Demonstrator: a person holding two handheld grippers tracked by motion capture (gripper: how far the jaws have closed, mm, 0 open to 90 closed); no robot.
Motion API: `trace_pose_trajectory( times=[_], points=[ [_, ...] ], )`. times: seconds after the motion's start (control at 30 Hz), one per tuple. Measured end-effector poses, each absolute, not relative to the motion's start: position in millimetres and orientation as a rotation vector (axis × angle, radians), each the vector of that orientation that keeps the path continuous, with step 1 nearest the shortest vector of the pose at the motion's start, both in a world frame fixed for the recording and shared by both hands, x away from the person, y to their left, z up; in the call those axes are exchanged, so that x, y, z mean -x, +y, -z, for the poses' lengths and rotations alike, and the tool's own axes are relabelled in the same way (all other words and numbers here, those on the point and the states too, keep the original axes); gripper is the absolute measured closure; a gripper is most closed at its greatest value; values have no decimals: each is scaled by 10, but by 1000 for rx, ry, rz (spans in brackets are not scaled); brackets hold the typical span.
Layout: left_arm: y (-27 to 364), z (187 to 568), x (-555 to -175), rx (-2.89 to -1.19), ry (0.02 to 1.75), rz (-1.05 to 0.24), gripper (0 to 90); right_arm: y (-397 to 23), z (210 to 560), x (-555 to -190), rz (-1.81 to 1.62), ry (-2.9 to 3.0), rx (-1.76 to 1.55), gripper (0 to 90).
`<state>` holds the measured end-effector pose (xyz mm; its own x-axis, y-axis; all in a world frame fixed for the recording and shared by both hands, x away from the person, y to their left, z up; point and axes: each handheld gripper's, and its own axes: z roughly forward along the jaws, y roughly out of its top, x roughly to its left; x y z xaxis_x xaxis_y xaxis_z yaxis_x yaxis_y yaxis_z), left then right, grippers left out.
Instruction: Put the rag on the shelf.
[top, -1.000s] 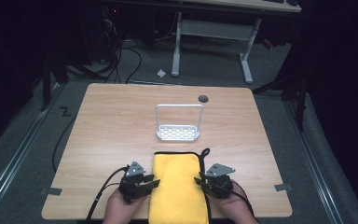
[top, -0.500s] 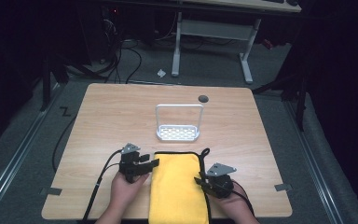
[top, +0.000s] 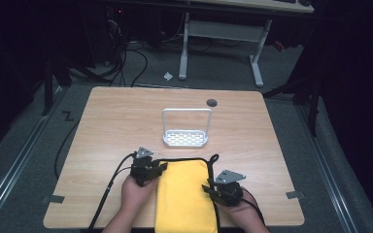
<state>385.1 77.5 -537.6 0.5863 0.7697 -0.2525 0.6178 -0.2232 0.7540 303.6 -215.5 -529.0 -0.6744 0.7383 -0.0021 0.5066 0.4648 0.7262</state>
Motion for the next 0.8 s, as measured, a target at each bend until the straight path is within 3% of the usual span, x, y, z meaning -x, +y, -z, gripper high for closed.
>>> trace_pose_trajectory(
  times=[0.23, 0.53, 0.8],
  points=[
    [740, 5387, -3816, -1959, 1082, -244, 785, -2222, 5223, -3073, -1089, 2328, -1135, 608],
    [764, 5392, -3830, -1947, 1087, -213, 786, -2210, 5128, -3373, -1065, 2216, -1259, 482],
    [771, 5392, -3832, -1945, 1088, -205, 777, -2095, 5292, -3702, -955, 2200, -1392, 376]
  ],
)
